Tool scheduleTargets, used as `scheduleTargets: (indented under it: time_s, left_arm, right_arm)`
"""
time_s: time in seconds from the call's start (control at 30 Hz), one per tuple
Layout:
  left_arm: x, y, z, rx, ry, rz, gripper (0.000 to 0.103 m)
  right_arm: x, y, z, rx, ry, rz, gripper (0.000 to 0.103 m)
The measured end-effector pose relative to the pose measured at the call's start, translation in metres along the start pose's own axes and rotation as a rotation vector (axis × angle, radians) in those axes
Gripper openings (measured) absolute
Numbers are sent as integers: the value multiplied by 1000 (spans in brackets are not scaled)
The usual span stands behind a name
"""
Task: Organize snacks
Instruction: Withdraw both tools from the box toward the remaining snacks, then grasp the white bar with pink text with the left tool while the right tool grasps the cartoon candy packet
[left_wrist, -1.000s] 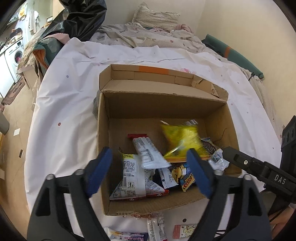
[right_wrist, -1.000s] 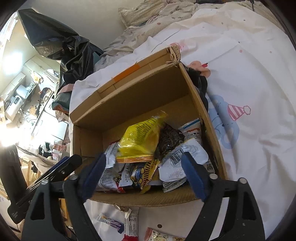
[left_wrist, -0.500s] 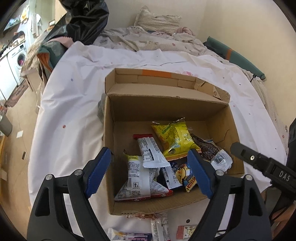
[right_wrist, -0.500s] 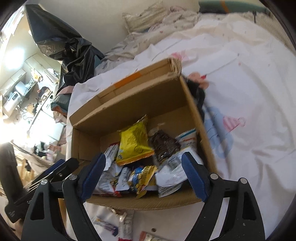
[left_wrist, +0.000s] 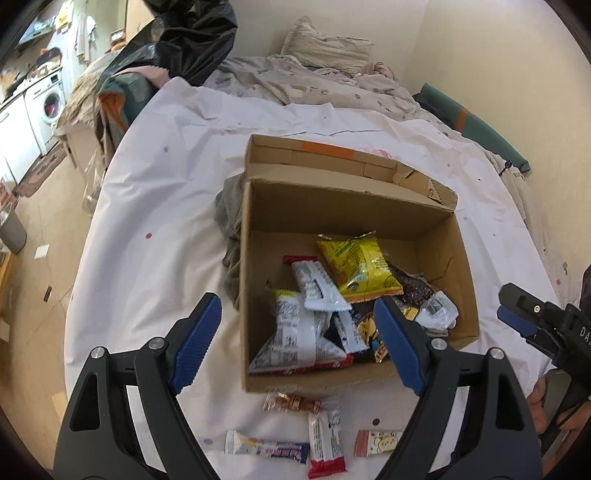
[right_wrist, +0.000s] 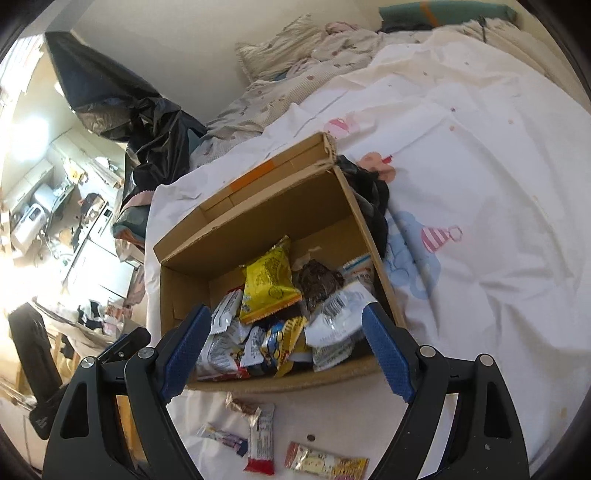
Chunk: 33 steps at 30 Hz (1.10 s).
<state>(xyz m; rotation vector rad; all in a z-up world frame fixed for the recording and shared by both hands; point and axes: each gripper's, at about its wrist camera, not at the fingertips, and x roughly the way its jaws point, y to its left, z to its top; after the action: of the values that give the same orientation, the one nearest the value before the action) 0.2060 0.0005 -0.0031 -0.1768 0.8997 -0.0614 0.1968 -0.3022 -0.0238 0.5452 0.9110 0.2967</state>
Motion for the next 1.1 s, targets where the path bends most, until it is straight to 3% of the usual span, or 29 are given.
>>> scheduleTargets:
  time_s: [0.23, 0.33, 0.5, 0.6, 0.67, 0.77, 0.83, 1.0, 1.1]
  left_arm:
    - [-5, 14, -27, -41, 83, -24, 82]
    - [4, 22, -51, -79, 175, 3, 82]
    - [33, 46, -101, -284, 366, 34, 81]
    - [50, 45, -123, -347, 455, 16, 56]
    - [60, 39, -127, -339, 470, 18, 55]
    - [71, 31, -127, -312, 479, 17, 42]
    - [76, 24, -127, -268, 492, 30, 21]
    - [77, 26, -130, -238, 511, 38, 10]
    - [70, 28, -132, -232, 512, 42, 9]
  right_arm:
    - [-8, -12, -18, 29, 46, -25, 87]
    - [-8, -18, -31, 66, 88, -15, 87]
    - [-8, -19, -50, 73, 121, -18, 87]
    - [-6, -21, -53, 73, 130, -24, 87]
    - [-5, -21, -53, 69, 131, -30, 87]
    - [-6, -24, -54, 76, 133, -34, 87]
    - [-7, -26, -54, 84, 131, -37, 87]
    - [4, -28, -59, 59, 192, -88, 87]
    - [24, -23, -69, 1, 302, -122, 86]
